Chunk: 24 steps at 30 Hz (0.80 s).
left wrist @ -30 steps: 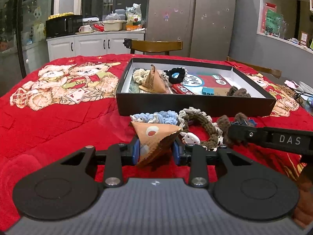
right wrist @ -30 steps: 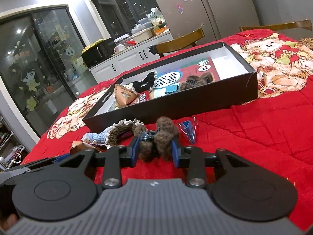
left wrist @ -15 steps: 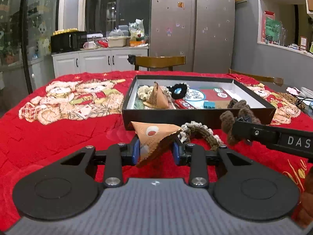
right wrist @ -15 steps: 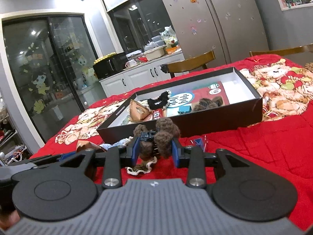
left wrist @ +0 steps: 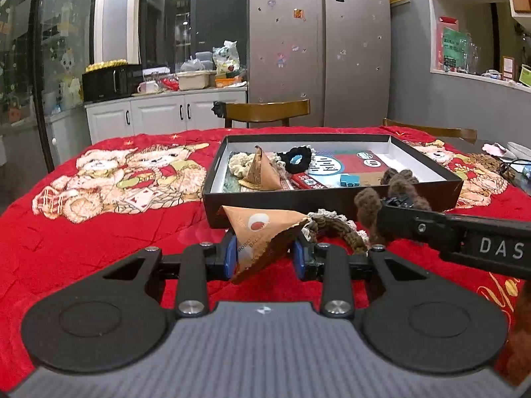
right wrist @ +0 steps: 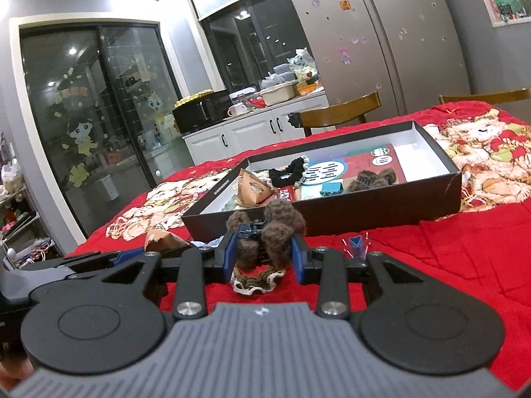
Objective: Organize objects
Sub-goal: 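Lift the felt packet and pom-pom clip with both tools and carry them over the box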
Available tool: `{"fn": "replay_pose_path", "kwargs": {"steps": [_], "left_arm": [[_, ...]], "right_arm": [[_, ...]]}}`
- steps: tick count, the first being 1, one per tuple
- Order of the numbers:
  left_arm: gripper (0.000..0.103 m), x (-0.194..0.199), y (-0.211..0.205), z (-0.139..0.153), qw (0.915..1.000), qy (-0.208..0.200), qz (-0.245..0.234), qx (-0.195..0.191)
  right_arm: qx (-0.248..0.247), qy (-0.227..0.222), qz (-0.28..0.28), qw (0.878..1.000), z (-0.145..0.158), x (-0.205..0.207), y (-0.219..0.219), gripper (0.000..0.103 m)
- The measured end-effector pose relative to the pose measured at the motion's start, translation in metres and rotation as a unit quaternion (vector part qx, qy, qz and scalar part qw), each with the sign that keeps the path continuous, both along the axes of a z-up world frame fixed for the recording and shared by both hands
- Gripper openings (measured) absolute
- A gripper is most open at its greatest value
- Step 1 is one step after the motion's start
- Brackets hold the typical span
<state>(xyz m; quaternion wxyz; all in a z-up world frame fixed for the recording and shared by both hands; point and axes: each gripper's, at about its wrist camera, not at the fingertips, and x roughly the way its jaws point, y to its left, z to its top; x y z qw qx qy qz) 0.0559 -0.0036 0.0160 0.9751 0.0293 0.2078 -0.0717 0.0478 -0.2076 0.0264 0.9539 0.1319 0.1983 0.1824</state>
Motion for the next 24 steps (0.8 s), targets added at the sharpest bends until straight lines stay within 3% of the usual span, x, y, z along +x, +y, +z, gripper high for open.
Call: {"fn": "replay_pose_path", "kwargs": {"steps": [12,18,24], "left_arm": [[0.038,-0.001,0.004,0.002,0.9995,-0.021,0.021,-0.002],[0.038,-0.007,-0.003,0.006,0.9977,-0.057,0.028,0.023],[0.038,-0.006,-0.005,0.018,0.9979,-0.055,0.03,0.014]], "right_arm": [[-0.004,-0.015,-0.002,1.0,0.003,-0.005,0.001,0.038],[-0.01,-0.033,-0.012,0.999,0.006,-0.007,0.002,0.038],[0.004,-0.026,-0.018,0.999,0.026,0.001,-0.006,0.038]]}}
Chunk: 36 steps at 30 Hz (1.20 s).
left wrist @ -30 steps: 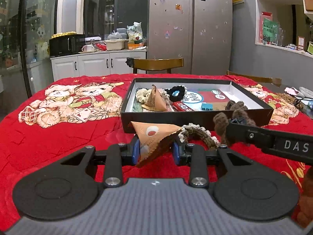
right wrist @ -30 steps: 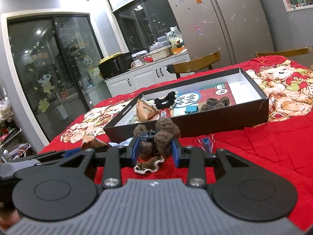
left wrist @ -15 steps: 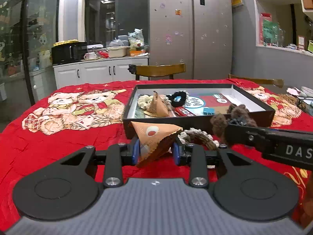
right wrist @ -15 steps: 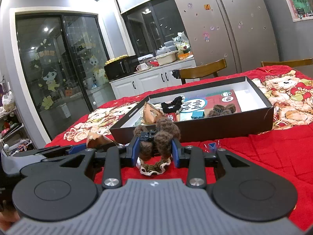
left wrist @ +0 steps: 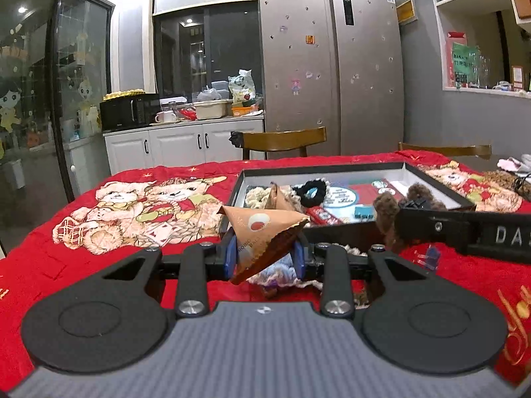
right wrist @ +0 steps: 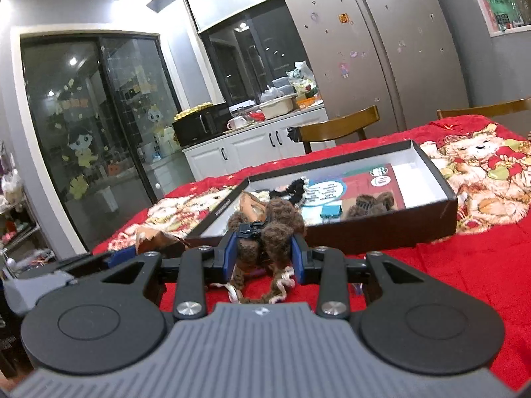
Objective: Organize objects
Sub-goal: 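Lift the felt packet and pom-pom clip with both tools and carry them over the box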
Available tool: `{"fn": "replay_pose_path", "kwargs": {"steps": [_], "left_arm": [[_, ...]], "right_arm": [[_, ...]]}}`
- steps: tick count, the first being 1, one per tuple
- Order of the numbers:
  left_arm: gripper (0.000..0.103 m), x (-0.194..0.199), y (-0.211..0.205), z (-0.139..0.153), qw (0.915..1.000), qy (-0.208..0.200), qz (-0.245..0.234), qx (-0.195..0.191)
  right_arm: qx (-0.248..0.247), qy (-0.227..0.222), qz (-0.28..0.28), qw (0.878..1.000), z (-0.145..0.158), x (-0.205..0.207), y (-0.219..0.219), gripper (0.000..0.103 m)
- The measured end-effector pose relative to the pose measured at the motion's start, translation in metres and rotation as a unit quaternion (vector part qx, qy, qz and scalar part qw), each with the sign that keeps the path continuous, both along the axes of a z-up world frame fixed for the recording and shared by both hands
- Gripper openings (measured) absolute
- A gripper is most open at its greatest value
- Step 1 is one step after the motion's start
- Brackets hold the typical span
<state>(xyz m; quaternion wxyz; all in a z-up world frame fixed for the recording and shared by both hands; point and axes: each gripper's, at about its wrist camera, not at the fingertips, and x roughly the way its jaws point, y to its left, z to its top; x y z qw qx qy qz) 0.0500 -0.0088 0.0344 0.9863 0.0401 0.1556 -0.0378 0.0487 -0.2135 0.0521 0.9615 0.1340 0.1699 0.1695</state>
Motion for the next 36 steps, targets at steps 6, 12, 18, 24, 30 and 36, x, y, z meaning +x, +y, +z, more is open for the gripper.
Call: {"fn": "replay_pose_path", "kwargs": {"steps": [6,12,18,24,30,36], "left_arm": [[0.038,0.001,-0.004,0.028,0.9998,-0.016,-0.012,-0.007],[0.038,0.005,-0.013,0.072,0.9978,-0.064,-0.019,-0.005],[0.038,0.015,-0.027,0.12,0.9943,-0.103,-0.028,-0.007],[0.038,0.039,-0.039,0.162,0.9934,-0.108,-0.029,-0.027],[0.038,0.072,-0.056,0.188,0.9936,-0.109,-0.017,-0.022],[0.038,0.105,-0.067,0.191,0.9933,-0.103,-0.019,-0.048]], "right_arm": [[-0.024,-0.043,-0.001,0.999,0.039,0.002,-0.006,0.038],[-0.05,-0.093,0.0,0.994,0.084,0.001,-0.006,0.038],[-0.059,-0.12,-0.008,0.991,0.126,0.01,-0.008,0.038],[-0.053,-0.113,-0.018,0.992,0.153,0.032,-0.017,0.038],[-0.041,-0.068,-0.013,0.997,0.164,0.071,-0.034,0.038],[-0.016,-0.025,-0.02,0.999,0.156,0.113,-0.052,0.038]]}}
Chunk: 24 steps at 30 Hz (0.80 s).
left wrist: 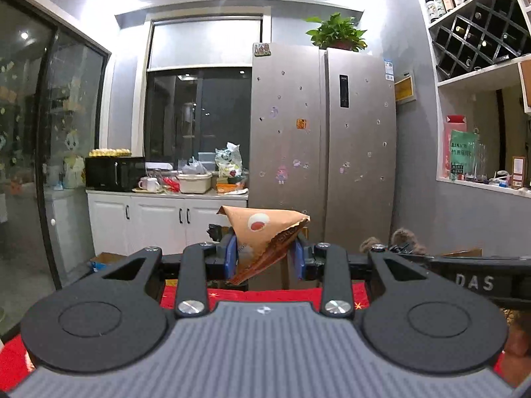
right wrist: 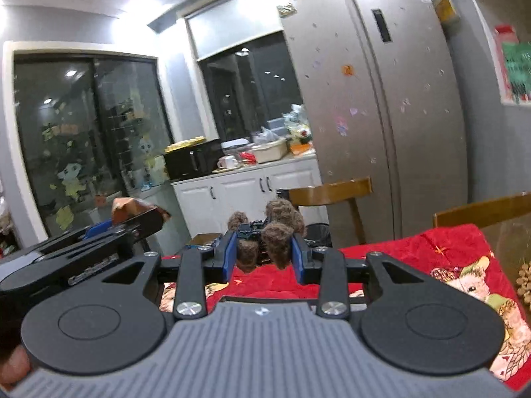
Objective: Organize objects
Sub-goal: 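Lift the felt packet and pom-pom clip with both tools and carry them over the box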
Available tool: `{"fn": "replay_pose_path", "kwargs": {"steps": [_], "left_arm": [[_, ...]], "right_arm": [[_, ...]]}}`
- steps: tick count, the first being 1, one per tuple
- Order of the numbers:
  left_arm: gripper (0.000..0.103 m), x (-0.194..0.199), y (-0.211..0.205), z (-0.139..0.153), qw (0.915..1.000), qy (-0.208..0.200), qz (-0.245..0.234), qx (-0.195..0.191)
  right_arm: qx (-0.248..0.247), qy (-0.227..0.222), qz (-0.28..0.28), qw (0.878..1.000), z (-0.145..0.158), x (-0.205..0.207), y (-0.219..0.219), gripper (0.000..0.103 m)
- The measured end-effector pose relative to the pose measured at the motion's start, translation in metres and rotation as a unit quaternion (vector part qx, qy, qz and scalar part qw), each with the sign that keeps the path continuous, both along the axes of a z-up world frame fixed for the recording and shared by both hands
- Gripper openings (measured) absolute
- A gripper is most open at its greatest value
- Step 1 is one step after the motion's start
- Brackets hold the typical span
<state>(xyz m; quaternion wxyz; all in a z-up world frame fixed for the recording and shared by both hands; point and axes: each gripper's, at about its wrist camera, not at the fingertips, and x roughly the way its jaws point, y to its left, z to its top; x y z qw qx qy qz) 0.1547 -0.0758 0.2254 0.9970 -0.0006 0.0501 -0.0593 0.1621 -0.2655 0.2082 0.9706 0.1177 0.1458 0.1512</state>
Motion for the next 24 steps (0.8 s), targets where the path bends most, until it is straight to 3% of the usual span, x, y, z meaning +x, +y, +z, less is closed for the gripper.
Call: {"fn": "replay_pose_path", "kwargs": {"steps": [8,16,24], "left_arm": [[0.038,0.06,-0.009,-0.013,0.9991,0.039,0.014,-0.005],[0.038,0.115,-0.021,-0.055,0.996,0.083,-0.007,-0.032],[0.038,0.159,-0.023,-0.092,0.9833,0.16,-0.084,-0.022]], "right_arm": [[0.013,0.023,0.008,1.0,-0.025,0.045,-0.008,0.038],[-0.007,0.047,-0.024,0.999,-0.062,0.088,-0.002,0.038],[-0.001,0.119,-0.03,0.992,-0.095,0.112,-0.011,0.038]]}}
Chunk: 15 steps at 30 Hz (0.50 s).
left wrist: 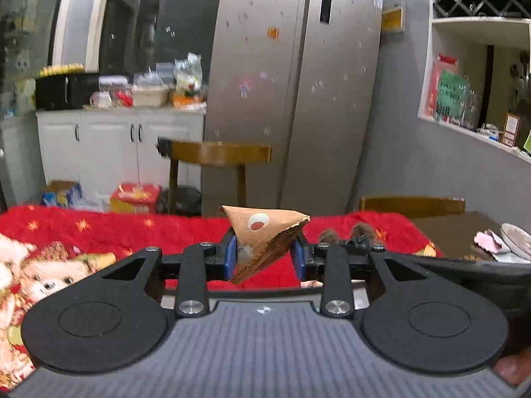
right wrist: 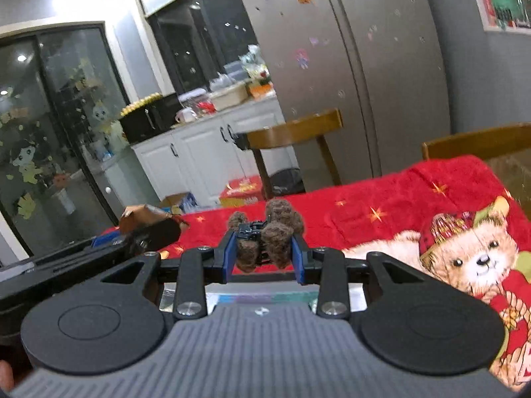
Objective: Organize objects
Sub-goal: 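Lift the felt packet and pom-pom clip with both tools and carry them over the box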
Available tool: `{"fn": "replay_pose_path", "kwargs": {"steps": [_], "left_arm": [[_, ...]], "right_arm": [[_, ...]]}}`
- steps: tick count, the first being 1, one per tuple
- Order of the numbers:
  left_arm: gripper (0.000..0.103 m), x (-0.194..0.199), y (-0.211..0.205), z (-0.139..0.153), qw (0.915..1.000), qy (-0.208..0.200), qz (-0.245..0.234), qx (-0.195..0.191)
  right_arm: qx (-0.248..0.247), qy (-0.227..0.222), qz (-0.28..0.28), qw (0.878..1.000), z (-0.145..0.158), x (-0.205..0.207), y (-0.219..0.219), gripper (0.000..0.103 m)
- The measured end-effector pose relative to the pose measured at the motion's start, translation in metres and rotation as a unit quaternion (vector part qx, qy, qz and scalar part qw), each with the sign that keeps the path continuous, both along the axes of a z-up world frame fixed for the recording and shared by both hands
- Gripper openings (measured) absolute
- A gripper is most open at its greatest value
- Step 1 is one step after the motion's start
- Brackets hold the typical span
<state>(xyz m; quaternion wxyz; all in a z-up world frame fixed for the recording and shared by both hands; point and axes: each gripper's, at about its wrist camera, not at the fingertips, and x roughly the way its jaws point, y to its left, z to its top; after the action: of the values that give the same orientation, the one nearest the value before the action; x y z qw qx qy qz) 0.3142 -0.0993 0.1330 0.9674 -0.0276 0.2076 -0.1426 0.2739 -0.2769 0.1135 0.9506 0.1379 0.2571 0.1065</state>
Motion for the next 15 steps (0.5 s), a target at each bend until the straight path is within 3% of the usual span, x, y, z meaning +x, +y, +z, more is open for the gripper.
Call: {"fn": "replay_pose_path", "kwargs": {"steps": [3,9,15], "left_arm": [[0.038,0.016,-0.001,-0.013,0.9987,0.041,-0.029,0.006],[0.038,0.032,0.003,-0.047,0.9922,0.119,-0.036,0.007],[0.038,0.033,0.001,-0.064,0.9886,0.143,-0.043,0.016]], "right_arm": [[-0.007,0.018,-0.001,1.0,-0.008,0.004,-0.001,0.038],[0.002,0.058,-0.005,0.998,-0.02,0.004,-0.006,0.038],[0.008,0.099,-0.022,0.995,-0.032,0.006,-0.009,0.038]]}}
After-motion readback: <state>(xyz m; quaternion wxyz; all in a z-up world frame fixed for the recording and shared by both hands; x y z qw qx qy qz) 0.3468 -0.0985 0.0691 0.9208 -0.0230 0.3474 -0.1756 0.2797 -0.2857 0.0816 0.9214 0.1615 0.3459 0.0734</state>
